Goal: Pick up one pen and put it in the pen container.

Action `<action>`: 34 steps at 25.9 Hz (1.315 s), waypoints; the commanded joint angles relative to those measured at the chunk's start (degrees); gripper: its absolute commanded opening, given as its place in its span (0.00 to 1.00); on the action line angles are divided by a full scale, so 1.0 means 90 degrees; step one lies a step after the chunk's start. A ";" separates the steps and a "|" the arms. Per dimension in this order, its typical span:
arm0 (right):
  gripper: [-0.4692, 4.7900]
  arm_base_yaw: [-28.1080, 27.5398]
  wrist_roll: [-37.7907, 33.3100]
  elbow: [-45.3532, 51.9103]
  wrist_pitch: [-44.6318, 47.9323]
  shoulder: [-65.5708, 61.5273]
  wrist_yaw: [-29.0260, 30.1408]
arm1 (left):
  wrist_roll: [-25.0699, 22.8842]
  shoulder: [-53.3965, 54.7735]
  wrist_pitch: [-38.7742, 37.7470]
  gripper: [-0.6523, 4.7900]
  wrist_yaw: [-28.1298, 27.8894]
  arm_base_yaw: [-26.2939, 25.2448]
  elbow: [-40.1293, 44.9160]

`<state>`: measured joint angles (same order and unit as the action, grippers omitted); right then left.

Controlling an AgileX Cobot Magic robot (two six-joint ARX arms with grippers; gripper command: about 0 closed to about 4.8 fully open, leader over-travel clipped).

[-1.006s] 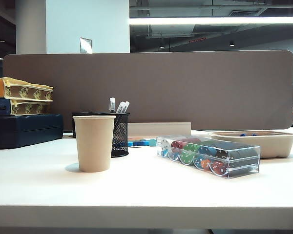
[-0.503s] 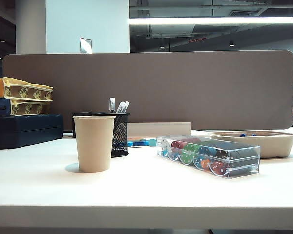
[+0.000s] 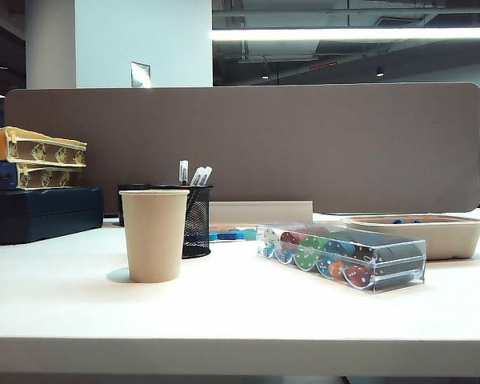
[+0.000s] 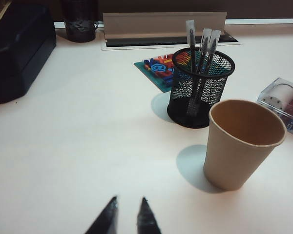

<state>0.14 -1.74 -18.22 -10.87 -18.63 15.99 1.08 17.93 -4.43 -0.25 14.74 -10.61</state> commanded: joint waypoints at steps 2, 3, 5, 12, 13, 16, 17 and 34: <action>0.09 0.0002 -0.0019 -0.0010 0.0141 -0.0007 -0.0367 | 0.0245 0.0002 0.0100 0.22 -0.0338 -0.0005 0.0044; 0.08 0.0002 -0.0019 0.0002 0.0153 -0.0005 -0.0498 | 0.0272 0.0002 0.0119 0.22 -0.0415 -0.0005 0.0044; 0.08 0.0002 -0.0019 0.0117 0.0260 -0.0005 -0.0517 | 0.0267 0.0002 0.0141 0.21 -0.0425 -0.0005 0.0044; 0.08 0.0002 -0.0211 0.0418 0.0576 -0.0005 -0.0622 | 0.0267 0.0000 0.0148 0.14 -0.0449 -0.0005 0.0160; 0.08 0.0002 -0.0250 0.0425 0.0571 -0.0005 -0.0680 | 0.0265 0.0002 0.0148 0.14 -0.0454 -0.0007 0.0177; 0.08 0.0002 -0.0262 0.0437 0.0622 -0.0005 -0.0821 | 0.0262 0.0000 0.0189 0.11 -0.0712 -0.0007 0.0240; 0.08 0.0002 -0.0262 0.0469 0.0729 -0.0005 -0.0823 | 0.0262 0.0000 0.0233 0.11 -0.0709 -0.0007 0.0284; 0.08 0.0002 -0.0279 0.0571 0.0328 0.1129 -0.0814 | 0.0549 -0.0041 0.1214 0.11 -0.0729 0.0000 0.0619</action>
<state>0.16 -3.84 -12.84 -7.03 -9.43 8.78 5.02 17.85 5.39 -6.68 14.76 -4.91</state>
